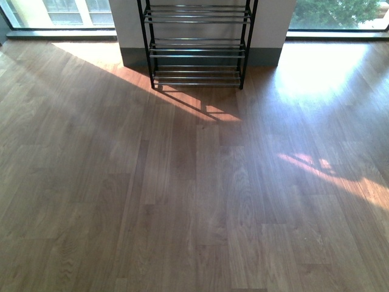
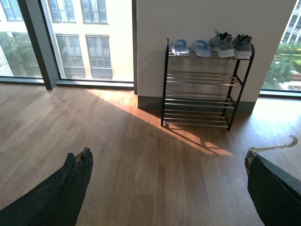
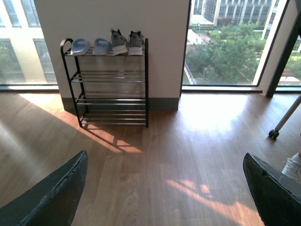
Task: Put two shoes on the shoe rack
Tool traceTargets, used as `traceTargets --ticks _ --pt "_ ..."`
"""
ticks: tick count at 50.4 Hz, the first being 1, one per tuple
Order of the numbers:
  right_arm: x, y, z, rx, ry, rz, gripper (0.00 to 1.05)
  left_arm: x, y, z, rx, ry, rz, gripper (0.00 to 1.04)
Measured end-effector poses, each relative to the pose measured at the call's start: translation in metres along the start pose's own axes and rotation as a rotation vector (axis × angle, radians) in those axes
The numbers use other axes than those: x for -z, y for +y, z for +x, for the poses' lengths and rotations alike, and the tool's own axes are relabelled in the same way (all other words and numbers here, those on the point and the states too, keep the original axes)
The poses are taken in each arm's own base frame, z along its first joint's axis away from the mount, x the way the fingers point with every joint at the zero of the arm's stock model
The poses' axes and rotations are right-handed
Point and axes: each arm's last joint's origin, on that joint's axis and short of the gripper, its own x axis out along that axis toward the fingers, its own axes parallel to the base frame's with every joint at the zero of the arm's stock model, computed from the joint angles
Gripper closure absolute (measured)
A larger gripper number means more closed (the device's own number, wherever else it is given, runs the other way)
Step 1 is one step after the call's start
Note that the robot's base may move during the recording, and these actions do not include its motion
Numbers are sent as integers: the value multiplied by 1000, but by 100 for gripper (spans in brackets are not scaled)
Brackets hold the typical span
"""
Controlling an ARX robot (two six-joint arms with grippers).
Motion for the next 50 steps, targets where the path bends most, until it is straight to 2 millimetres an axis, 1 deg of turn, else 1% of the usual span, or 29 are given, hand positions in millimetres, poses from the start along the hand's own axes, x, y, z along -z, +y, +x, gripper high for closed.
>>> traceTargets --ticks 50 --pt "0 0 0 0 0 0 9 0 0 0 0 0 1 9"
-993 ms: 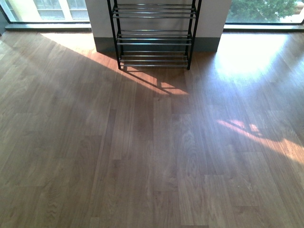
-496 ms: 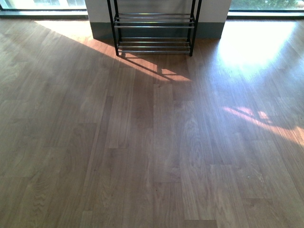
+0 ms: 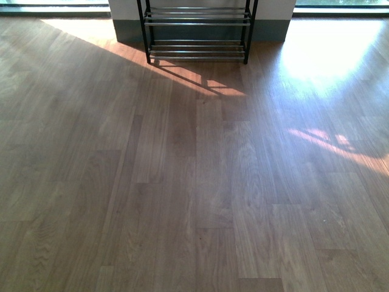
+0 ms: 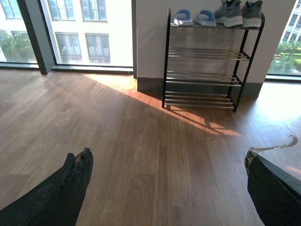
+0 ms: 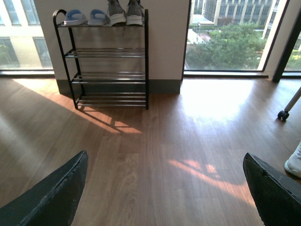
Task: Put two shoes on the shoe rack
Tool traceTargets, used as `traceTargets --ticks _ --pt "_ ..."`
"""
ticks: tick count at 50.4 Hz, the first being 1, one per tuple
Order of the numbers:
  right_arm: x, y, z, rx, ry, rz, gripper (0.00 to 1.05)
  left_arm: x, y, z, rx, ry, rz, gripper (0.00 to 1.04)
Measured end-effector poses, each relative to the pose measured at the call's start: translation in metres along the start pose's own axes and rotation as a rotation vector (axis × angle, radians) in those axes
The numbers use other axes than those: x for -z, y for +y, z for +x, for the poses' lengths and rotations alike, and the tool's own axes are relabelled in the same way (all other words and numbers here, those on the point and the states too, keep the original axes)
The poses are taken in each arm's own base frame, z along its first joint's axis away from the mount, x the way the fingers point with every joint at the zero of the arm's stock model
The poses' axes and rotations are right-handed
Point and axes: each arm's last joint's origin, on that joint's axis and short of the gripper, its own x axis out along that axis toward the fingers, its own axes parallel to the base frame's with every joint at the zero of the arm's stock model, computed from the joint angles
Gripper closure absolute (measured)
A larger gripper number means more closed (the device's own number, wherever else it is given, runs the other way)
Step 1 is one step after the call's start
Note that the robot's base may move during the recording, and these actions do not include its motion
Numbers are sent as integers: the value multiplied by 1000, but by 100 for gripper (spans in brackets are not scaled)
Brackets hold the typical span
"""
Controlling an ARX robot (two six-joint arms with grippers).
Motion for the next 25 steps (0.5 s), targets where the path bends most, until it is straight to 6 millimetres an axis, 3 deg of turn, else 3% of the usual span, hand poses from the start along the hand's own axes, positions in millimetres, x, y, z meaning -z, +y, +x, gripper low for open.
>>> traceTargets --ticks 25 --pt "0 0 0 0 0 0 9 0 0 0 0 0 0 9"
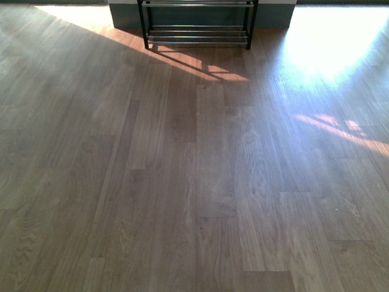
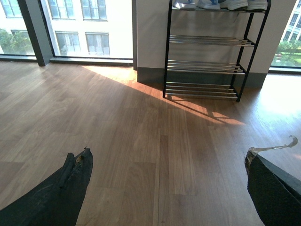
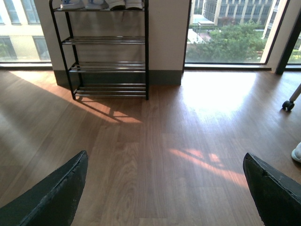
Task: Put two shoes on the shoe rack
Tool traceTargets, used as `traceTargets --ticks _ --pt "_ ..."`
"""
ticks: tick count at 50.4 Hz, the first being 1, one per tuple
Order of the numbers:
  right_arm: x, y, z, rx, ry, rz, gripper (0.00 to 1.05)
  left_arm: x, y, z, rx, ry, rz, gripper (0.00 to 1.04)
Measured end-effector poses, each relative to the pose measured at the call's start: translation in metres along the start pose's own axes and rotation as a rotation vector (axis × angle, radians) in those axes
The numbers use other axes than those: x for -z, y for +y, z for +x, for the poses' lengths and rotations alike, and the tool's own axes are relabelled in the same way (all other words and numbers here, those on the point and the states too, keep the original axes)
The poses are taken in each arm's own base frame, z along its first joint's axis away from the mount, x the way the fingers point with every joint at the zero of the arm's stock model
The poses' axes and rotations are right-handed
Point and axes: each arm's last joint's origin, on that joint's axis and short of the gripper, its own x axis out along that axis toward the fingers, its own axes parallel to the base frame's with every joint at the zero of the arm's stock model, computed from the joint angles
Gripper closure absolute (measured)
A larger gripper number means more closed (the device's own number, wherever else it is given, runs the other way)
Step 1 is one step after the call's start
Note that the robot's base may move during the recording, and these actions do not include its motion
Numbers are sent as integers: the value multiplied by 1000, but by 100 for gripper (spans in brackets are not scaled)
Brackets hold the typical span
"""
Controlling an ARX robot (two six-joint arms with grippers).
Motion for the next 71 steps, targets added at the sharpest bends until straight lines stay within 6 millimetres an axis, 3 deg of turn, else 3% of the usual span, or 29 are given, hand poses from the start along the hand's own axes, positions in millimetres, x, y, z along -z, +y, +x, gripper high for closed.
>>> traceTargets --ticks 71 --pt "0 0 0 0 0 0 9 0 0 0 0 0 0 9"
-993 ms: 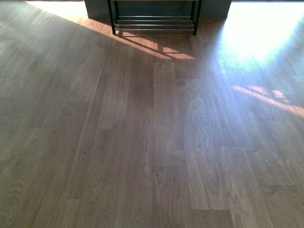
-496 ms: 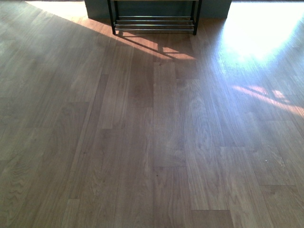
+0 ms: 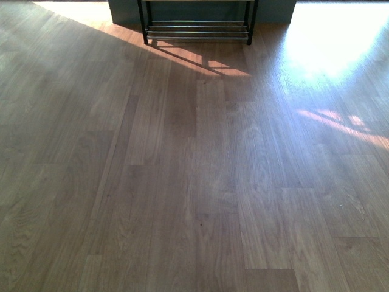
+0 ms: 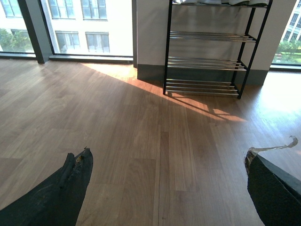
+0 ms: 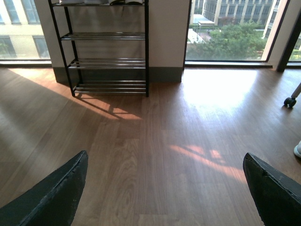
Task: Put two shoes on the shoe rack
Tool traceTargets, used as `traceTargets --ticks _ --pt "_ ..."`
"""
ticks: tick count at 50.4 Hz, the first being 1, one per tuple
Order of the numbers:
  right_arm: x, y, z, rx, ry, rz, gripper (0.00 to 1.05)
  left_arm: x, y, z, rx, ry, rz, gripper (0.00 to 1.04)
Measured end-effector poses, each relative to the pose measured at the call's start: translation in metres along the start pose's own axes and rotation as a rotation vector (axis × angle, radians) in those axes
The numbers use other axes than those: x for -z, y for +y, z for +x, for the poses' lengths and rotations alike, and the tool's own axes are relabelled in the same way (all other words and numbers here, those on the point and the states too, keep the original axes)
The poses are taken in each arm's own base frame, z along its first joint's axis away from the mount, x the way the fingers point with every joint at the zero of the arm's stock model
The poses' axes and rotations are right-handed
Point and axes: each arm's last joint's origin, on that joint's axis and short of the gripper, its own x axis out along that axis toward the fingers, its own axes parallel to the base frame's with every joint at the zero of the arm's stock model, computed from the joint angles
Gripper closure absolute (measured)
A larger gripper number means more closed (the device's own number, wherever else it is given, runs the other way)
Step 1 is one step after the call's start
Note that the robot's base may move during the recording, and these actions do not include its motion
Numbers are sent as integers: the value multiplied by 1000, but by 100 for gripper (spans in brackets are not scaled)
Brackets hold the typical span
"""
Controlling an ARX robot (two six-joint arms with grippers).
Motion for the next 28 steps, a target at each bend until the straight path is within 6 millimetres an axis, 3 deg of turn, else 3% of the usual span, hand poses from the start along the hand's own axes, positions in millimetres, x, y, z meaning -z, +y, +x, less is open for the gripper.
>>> traceTargets --ticks 28 --pt "0 0 0 0 0 0 9 0 0 0 0 0 0 9"
